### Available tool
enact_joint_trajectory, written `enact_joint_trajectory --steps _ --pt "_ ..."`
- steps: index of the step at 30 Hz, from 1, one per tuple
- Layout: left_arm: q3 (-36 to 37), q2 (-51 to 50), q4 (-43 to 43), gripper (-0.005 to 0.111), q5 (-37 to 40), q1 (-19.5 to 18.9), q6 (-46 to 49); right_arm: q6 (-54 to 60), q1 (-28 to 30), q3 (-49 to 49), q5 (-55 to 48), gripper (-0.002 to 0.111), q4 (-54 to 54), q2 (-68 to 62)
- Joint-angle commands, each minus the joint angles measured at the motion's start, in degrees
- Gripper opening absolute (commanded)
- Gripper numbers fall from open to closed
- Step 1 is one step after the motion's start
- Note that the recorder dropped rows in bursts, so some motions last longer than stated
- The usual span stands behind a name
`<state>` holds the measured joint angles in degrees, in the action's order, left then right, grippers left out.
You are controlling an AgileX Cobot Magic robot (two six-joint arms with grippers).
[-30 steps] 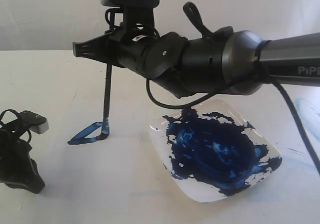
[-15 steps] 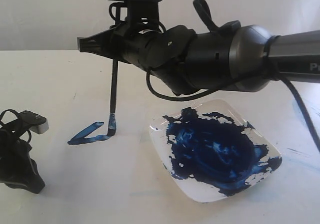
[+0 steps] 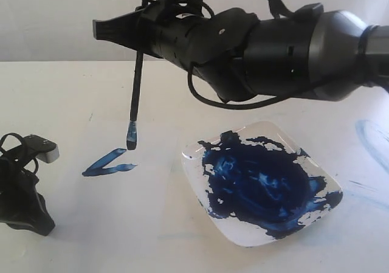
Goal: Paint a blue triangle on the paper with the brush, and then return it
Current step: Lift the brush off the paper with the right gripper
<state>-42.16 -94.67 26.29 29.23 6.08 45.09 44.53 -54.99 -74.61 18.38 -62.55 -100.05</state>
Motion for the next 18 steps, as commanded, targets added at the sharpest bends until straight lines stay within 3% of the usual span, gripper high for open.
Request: enact_joint_trajectory --steps 1,11,18 --pt "0.4 0.33 1.1 0.0 1.57 -0.26 -0.14 -2.22 0.31 0.06 -2.01 0.0 0.04 0.45" --pt "0.4 0.33 1.28 0.0 1.8 -0.26 -0.14 -10.73 0.05 -0.15 -3.01 0.0 1.15 -2.19" --pt "0.4 0.33 1.46 0.0 2.22 -0.26 -0.14 -24.84 0.05 -0.15 -1.18 0.0 12.54 -4.23"
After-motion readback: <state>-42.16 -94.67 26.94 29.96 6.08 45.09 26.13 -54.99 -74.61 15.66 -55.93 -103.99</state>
